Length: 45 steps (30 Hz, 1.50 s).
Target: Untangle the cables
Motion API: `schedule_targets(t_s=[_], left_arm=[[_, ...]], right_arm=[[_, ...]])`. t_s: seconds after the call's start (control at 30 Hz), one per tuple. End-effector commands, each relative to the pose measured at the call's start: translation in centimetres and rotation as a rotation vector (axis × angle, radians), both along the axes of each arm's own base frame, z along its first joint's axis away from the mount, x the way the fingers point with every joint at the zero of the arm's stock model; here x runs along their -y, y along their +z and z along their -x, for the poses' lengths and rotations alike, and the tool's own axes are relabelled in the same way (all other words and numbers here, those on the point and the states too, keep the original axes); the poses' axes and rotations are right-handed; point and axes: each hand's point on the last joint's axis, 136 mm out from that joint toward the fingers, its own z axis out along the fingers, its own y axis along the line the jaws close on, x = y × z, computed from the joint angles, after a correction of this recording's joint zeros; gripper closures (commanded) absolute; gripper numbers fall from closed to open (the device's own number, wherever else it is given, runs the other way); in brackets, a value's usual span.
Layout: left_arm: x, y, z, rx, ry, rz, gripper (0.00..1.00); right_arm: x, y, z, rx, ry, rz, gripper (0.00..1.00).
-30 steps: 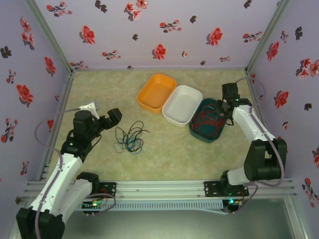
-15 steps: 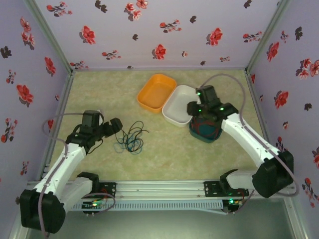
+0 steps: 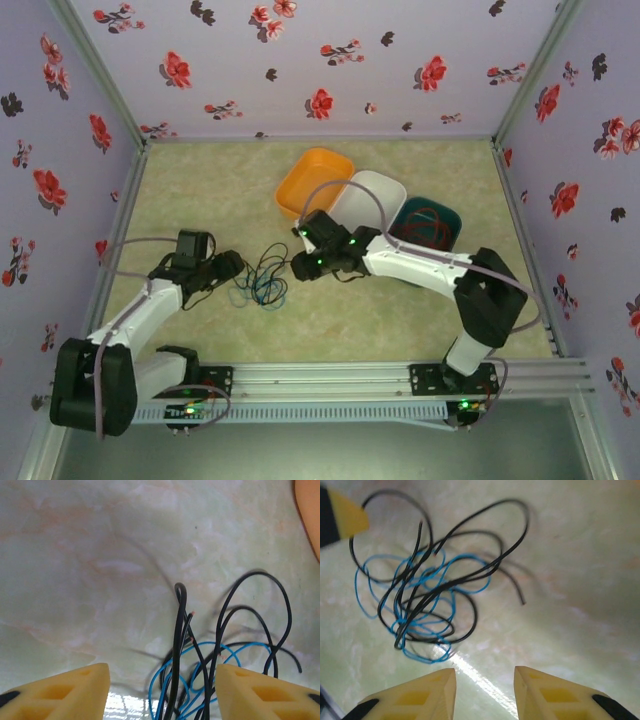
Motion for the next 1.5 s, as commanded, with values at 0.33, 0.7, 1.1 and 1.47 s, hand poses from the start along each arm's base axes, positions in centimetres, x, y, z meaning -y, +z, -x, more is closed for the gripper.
schedule_targets(t_s=[0.33, 0.7, 1.1, 1.47], left_arm=[[-0.1, -0.9, -1.0, 0.021, 0.059, 0.063, 0.5], [-0.4, -1.3, -0.9, 0.018, 0.08, 0.07, 0.53], [-0.6, -1.8, -1.0, 0.016, 0.088, 0.065, 0.8], [-2.7, -1.0, -1.2, 0.052, 0.163, 0.011, 1.0]], right_arm=[[-4.8, -4.6, 2.8, -0.05, 0.156, 0.032, 0.68], [-6.1, -6.9, 1.9, -0.043, 0.16, 0.067, 0.71], [-4.0, -7.1, 0.4, -0.006, 0.085, 0.122, 0.96], [3.3, -6.0, -0.4, -0.006, -0.065, 0.195, 1.0]])
